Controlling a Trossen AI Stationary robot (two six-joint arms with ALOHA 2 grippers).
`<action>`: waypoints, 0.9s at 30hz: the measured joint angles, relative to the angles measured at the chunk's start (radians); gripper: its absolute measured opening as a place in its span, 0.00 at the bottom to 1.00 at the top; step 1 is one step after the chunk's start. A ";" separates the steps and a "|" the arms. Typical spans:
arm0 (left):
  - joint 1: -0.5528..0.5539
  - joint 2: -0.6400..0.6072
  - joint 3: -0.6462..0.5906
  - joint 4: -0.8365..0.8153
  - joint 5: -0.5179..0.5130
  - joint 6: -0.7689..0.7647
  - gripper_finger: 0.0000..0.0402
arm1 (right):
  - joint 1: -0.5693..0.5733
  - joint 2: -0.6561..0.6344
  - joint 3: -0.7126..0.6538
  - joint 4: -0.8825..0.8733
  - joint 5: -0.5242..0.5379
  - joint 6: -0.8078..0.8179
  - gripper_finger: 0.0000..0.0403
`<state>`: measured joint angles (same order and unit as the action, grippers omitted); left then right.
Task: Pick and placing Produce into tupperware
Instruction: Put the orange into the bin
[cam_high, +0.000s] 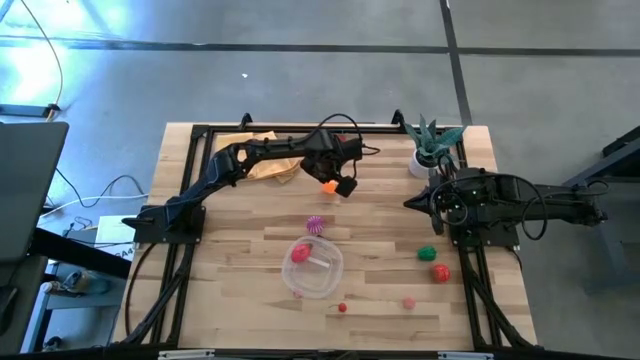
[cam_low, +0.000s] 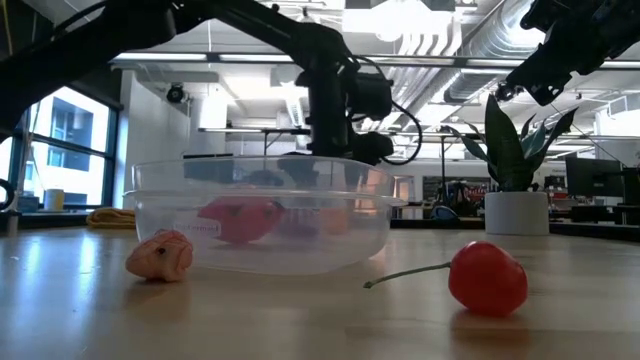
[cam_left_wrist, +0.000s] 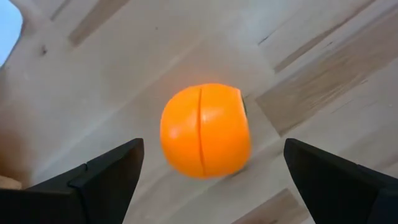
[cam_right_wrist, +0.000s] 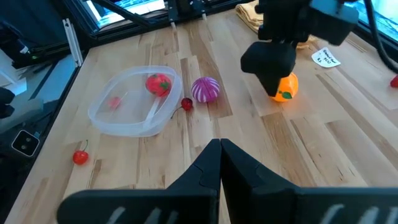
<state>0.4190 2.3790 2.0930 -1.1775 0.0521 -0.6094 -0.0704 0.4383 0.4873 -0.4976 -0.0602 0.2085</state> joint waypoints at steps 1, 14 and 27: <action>0.000 0.006 0.000 0.005 0.000 -0.001 0.93 | 0.000 0.000 0.000 0.000 0.000 0.000 0.00; 0.000 0.032 0.000 0.028 0.009 -0.003 0.93 | 0.000 0.000 0.000 0.000 0.000 0.000 0.00; 0.001 0.031 0.000 0.037 -0.004 0.003 0.93 | 0.000 0.000 0.000 0.000 0.000 0.000 0.00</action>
<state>0.4198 2.4104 2.0930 -1.1408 0.0477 -0.6059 -0.0700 0.4385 0.4873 -0.4976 -0.0601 0.2085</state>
